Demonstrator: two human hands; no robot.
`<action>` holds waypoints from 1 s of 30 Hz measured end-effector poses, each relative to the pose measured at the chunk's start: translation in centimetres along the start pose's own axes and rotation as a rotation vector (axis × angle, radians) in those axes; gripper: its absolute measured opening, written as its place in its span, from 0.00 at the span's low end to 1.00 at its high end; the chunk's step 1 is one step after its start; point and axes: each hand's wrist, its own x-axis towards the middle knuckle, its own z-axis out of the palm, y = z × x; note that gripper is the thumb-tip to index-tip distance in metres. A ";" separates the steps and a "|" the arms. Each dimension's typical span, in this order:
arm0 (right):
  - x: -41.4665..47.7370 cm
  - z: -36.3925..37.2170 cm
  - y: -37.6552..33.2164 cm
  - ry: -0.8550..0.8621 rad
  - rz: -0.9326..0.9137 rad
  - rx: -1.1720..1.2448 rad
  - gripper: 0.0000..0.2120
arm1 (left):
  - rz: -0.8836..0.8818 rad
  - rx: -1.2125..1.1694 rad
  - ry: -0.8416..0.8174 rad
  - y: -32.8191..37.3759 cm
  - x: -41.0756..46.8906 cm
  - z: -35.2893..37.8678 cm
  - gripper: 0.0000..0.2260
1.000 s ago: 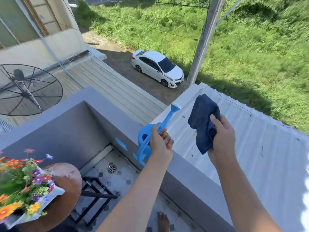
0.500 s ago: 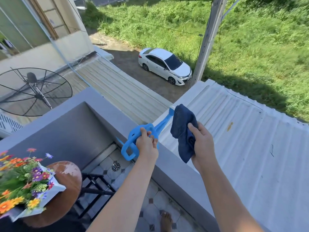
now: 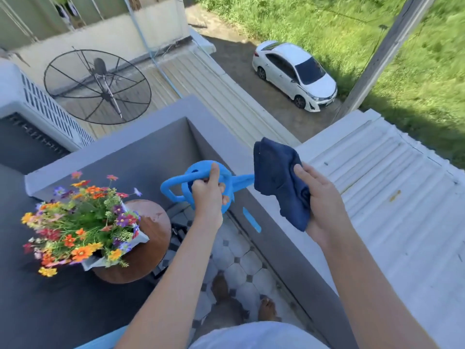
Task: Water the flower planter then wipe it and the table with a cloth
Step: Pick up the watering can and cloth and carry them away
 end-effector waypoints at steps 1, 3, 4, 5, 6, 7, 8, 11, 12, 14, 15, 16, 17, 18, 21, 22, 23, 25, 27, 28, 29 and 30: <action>0.7 1.4 0.7 0.006 0.042 0.012 0.10 | -0.010 0.033 0.009 -0.2 1.0 -1.1 0.15; 2.3 3.8 2.4 0.048 0.157 0.057 0.12 | -0.034 0.098 0.034 -0.8 3.4 -3.2 0.14; 3.4 4.7 3.5 0.063 0.192 0.073 0.12 | -0.045 0.127 0.053 -1.1 5.0 -4.2 0.14; 4.5 5.7 4.7 0.057 0.211 0.087 0.13 | -0.059 0.150 0.076 -1.6 6.9 -5.4 0.13; 5.4 6.1 6.0 0.050 0.204 0.079 0.15 | -0.065 0.166 0.090 -2.0 8.3 -6.3 0.13; 5.8 6.7 6.8 0.032 0.204 0.070 0.17 | -0.069 0.182 0.099 -2.5 9.6 -7.1 0.13; 6.7 6.7 8.8 0.040 0.214 0.069 0.20 | -0.081 0.203 0.112 -3.2 11.1 -8.1 0.13; 7.5 8.1 13.4 0.093 0.190 0.020 0.06 | -0.157 0.277 0.130 -6.6 14.9 -10.4 0.14; 8.1 8.3 15.2 0.105 0.217 0.099 0.11 | -0.191 0.298 0.132 -8.0 16.1 -10.9 0.15; 9.6 9.0 17.9 0.108 0.322 0.279 0.28 | -0.278 0.331 0.146 -10.6 18.1 -11.5 0.20; 10.6 9.4 19.2 0.059 0.353 0.321 0.28 | -0.310 0.339 0.160 -12.1 19.2 -11.7 0.21; 11.3 9.3 20.2 0.011 0.332 0.310 0.28 | -0.329 0.354 0.168 -13.3 20.1 -11.8 0.21; 12.0 9.2 20.9 -0.028 0.326 0.297 0.28 | -0.345 0.370 0.171 -14.5 20.9 -11.9 0.20; 12.7 8.6 22.0 -0.042 0.322 0.253 0.27 | -0.359 0.383 0.171 -15.8 21.9 -12.3 0.20; 15.8 6.1 26.3 -0.019 0.312 0.081 0.26 | -0.404 0.415 0.187 -21.0 25.3 -13.3 0.18; 16.9 5.4 27.7 -0.006 0.326 0.048 0.28 | -0.421 0.428 0.186 -22.7 26.2 -13.4 0.18; 17.8 4.9 28.9 0.008 0.329 0.034 0.28 | -0.438 0.449 0.175 -24.1 27.0 -13.4 0.18; 20.2 3.2 32.9 0.056 0.356 -0.005 0.26 | -0.477 0.486 0.160 -28.0 29.3 -13.4 0.17; 22.4 2.0 36.6 0.102 0.398 -0.062 0.22 | -0.544 0.538 0.132 -30.9 31.6 -13.8 0.16; 23.6 1.2 38.7 0.129 0.427 -0.092 0.20 | -0.578 0.574 0.123 -32.7 33.0 -14.3 0.17; 24.7 0.4 40.7 0.160 0.445 -0.099 0.18 | -0.608 0.610 0.113 -34.4 34.3 -14.7 0.17; 25.4 -0.3 42.1 0.193 0.455 -0.094 0.18 | -0.631 0.622 0.118 -35.9 35.4 -15.2 0.18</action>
